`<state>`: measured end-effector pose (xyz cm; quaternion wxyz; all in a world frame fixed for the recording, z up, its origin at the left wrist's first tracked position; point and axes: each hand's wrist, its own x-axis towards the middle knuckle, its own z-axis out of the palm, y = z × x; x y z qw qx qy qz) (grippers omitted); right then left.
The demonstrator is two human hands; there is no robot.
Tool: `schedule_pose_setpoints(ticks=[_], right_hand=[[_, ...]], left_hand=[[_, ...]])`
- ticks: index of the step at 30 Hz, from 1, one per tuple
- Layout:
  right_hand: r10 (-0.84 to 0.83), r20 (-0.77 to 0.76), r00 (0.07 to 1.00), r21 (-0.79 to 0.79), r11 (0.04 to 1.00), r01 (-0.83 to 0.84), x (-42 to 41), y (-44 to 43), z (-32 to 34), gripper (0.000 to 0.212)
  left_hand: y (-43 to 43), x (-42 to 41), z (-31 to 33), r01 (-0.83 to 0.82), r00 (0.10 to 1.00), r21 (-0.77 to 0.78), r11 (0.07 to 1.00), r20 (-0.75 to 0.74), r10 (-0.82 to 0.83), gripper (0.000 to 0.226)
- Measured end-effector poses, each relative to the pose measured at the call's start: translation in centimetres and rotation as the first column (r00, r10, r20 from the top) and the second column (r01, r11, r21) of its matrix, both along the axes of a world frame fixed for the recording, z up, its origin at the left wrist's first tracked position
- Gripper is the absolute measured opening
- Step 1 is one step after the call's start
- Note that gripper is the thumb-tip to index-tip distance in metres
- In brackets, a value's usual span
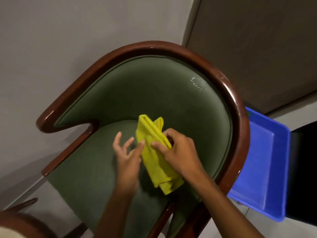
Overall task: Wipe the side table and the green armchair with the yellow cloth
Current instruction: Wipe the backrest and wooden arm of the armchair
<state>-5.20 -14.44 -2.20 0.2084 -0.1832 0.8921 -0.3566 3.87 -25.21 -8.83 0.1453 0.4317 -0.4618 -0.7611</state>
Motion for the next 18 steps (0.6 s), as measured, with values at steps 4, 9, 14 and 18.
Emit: schedule_pose_setpoints(ticks=[4, 9, 14, 18], right_hand=[[0.158, -0.132, 0.979, 0.166, 0.977, -0.136, -0.5, 0.4, 2.9, 0.031], [-0.225, -0.635, 0.739, 0.092, 0.928, 0.362, -5.4, 6.2, 4.8, 0.037], [-0.481, -0.098, 0.871, 0.038, 0.873, 0.487, -6.9, 8.7, 0.5, 0.054], [-0.527, -0.126, 0.841, -0.067, 0.85, 0.522, -6.8, 8.7, -0.6, 0.052]], left_hand=[[6.4, -3.5, 0.4, 0.262, 0.96, 0.252, 0.931, -0.164, -0.226, 0.05], [11.1, -5.2, -0.6, 0.49, 0.872, -0.103, 0.866, 0.075, -0.484, 0.084], [12.3, -5.5, -0.8, 0.577, 0.796, -0.564, 0.591, 0.223, -0.563, 0.068], [12.3, -11.1, 0.4, 0.451, 0.858, -0.818, 0.357, 0.287, -0.427, 0.065]])
